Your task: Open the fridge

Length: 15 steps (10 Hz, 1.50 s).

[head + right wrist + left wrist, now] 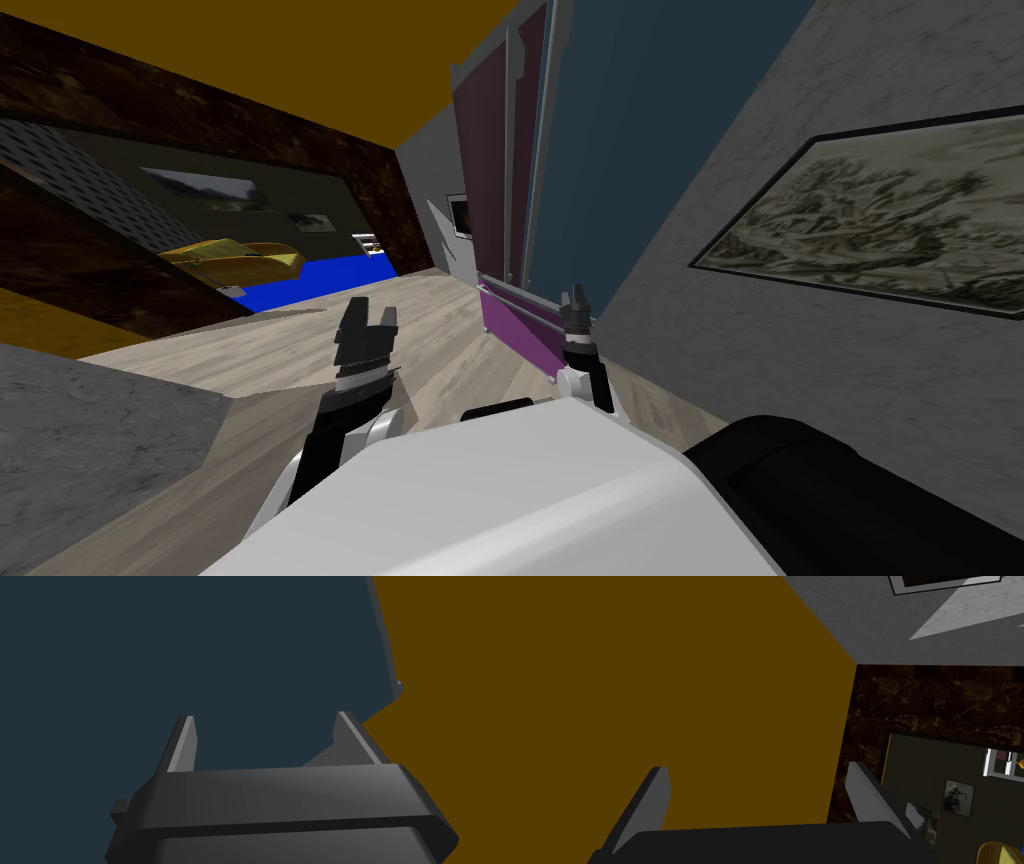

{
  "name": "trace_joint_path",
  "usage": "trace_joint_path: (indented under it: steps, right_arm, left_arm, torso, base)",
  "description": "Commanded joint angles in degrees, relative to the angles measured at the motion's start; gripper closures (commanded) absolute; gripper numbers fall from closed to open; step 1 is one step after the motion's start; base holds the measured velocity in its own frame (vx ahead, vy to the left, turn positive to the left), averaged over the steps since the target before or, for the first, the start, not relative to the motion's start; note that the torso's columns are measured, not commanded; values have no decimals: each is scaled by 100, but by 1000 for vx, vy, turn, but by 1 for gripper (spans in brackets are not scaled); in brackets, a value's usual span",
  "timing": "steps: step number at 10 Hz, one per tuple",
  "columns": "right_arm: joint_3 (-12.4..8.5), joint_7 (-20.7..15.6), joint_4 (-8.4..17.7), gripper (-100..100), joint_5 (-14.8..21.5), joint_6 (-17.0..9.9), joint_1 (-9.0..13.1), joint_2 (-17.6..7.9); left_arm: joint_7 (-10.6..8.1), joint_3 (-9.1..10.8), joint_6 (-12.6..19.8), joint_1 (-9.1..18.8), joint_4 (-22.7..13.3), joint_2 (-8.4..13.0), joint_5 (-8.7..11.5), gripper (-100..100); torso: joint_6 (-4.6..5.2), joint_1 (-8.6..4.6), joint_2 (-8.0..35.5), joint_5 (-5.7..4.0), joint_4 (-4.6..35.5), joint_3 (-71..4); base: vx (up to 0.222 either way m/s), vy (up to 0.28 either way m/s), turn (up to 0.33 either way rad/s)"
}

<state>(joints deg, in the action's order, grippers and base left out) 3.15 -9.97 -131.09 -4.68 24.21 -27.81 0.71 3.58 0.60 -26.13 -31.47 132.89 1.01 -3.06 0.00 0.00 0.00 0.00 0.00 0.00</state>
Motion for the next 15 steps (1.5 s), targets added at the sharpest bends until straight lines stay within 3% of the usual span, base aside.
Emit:
trace_joint_path:
  steps: [1, 9, 10, 12, 15]
  right_arm:
    - [0, 0, 0, 0, 0, 0, 0, 0]
    - [0, 0, -2, 0, 0, 1, 0, 0]
    - [-51, -50, -15, -100, 78, -30, -32, -233]
    - [-167, -165, -45, -100, 253, -100, -104, -556]
    - [-433, -430, -113, -100, 649, -260, -269, -1005]
  left_arm:
    - [0, 0, 0, 0, 0, 0, 0, 0]
    - [0, 0, -1, 0, 2, 0, 0, 0]
    - [0, 0, -1, 0, 2, 0, 0, 0]
    - [0, 0, 0, -1, -1, 0, 0, 0]
    - [0, 0, 0, -2, -1, -1, 0, 0]
  torso:
    - [0, 0, 232, 0, 235, -467]
    - [0, 0, 3539, 0, 3537, -7073]
    - [0, 0, 3962, 0, 3960, -7919]
    - [0, 6, 4195, 2, 4201, -8434]
    - [0, 7, 4217, 2, 4225, -8464]
  base:
    - [0, 0, 0]
    - [0, 0, 0]
    - [36, 16, -28]
    - [66, 40, -68]
    - [119, 74, -82]
